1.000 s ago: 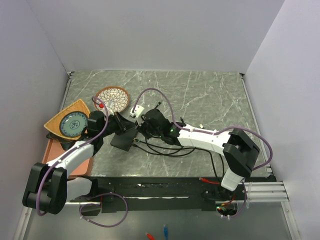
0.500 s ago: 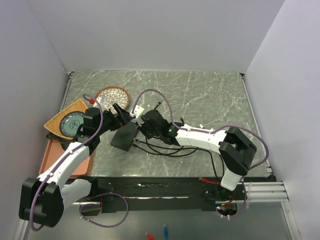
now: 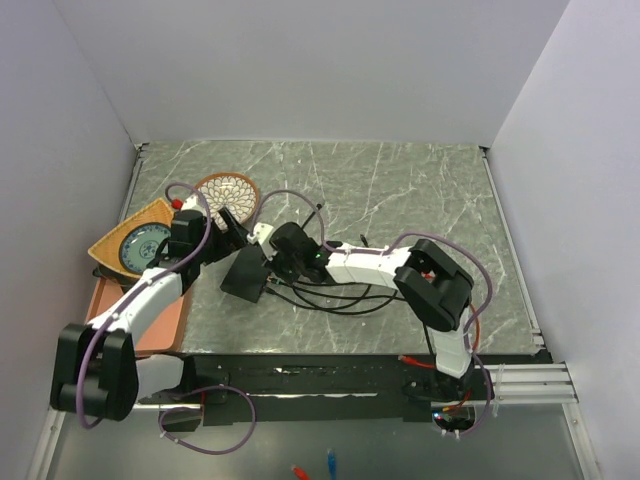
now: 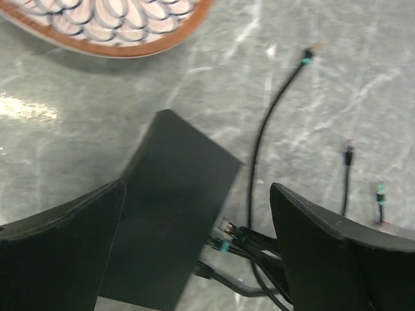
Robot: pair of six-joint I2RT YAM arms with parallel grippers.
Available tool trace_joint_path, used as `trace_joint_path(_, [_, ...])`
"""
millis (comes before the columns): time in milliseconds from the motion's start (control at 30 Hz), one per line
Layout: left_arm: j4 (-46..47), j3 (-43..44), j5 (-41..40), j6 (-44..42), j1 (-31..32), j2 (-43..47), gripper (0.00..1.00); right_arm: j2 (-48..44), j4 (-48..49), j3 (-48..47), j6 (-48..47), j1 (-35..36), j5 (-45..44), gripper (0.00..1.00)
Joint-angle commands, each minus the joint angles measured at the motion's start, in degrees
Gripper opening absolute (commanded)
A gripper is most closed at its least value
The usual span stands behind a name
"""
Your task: Insert the plug into the switch port
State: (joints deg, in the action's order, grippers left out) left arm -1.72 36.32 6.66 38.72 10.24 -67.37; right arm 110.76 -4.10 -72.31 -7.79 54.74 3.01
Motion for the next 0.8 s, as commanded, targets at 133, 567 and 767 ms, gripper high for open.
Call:
trace_joint_path(133, [7.3, -1.3, 5.1, -2.7, -2.8, -7.1, 0.93, 4.5, -2.2, -2.9, -0.1, -1.4, 2.4, 0.0])
trace_joint_path(567, [10.9, -0.8, 6.6, -4.1, -3.2, -16.1, 0.8, 4.9, -5.0, -1.2, -1.0, -2.9, 2.7, 0.0])
trace_joint_path(767, [10.9, 0.4, 5.6, -4.9, -3.3, -18.7, 0.79, 6.7, -8.7, -1.5, -1.0, -3.0, 3.6, 0.0])
